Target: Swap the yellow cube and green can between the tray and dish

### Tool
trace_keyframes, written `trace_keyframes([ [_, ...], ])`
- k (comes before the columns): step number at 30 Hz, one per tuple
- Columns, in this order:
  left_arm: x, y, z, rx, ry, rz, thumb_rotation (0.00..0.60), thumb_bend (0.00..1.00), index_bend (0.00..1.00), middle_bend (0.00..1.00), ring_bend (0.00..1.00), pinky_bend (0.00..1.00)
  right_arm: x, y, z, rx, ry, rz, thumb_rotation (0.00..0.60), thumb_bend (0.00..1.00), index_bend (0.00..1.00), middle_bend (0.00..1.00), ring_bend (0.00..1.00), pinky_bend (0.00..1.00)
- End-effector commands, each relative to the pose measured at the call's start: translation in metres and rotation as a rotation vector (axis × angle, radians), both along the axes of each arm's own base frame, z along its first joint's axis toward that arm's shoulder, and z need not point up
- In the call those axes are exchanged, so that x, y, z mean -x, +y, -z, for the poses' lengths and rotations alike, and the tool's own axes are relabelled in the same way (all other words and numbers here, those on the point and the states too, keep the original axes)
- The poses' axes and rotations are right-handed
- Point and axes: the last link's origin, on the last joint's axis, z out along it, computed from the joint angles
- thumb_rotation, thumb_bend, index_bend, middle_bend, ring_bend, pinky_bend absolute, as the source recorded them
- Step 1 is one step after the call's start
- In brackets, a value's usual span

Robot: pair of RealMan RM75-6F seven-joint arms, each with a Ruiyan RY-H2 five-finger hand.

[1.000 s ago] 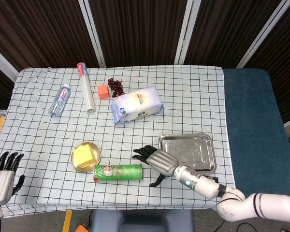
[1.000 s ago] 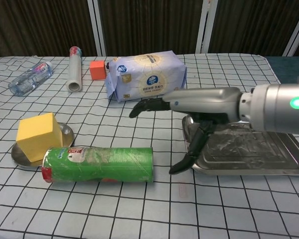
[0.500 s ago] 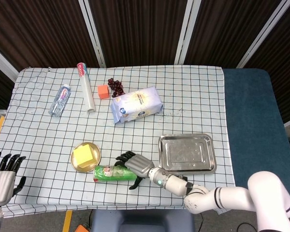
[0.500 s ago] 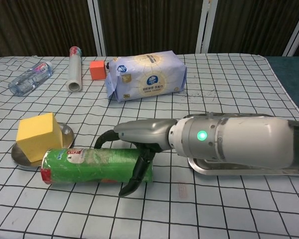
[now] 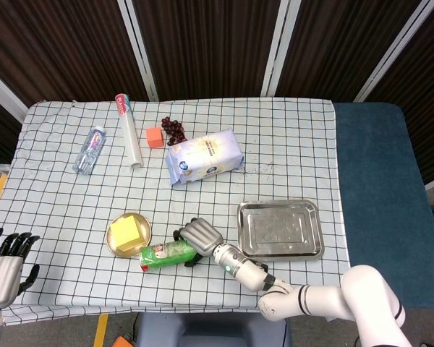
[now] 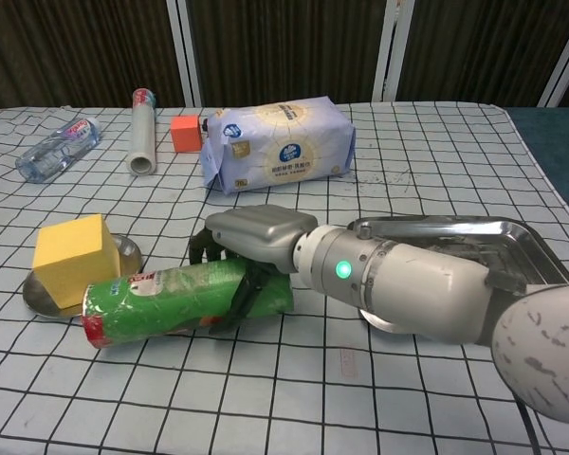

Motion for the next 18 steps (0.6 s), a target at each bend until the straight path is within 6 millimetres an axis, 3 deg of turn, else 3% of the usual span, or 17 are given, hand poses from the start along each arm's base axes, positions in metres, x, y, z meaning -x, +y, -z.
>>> trace_keyframes([
  [1, 0.000, 0.000, 0.001, 0.006, 0.005, 0.001, 0.600, 0.38, 0.24, 0.21, 0.18, 0.06, 0.004, 0.001, -0.014, 0.078, -0.039, -0.018, 0.600, 0.07, 0.91, 0.64, 0.61, 0.52],
  [5, -0.001, 0.000, 0.003, 0.011, 0.011, 0.001, 0.600, 0.38, 0.24, 0.22, 0.19, 0.06, 0.017, 0.003, -0.051, 0.132, -0.067, -0.017, 0.600, 0.07, 0.91, 0.64, 0.61, 0.53],
  [10, -0.002, -0.001, 0.004, 0.013, 0.021, 0.005, 0.600, 0.38, 0.24, 0.23, 0.19, 0.06, 0.052, 0.016, -0.114, 0.234, -0.056, 0.018, 0.600, 0.07, 0.91, 0.64, 0.61, 0.53],
  [13, -0.003, -0.001, 0.005, 0.013, 0.021, 0.007, 0.600, 0.38, 0.24, 0.23, 0.20, 0.06, 0.085, 0.025, -0.152, 0.326, -0.036, 0.052, 0.600, 0.07, 0.91, 0.65, 0.61, 0.53],
  [18, -0.003, -0.001, 0.003, -0.003, 0.022, -0.001, 0.600, 0.38, 0.24, 0.23, 0.20, 0.06, 0.147, 0.035, -0.191, 0.414, 0.014, 0.101, 0.600, 0.07, 0.91, 0.65, 0.60, 0.53],
])
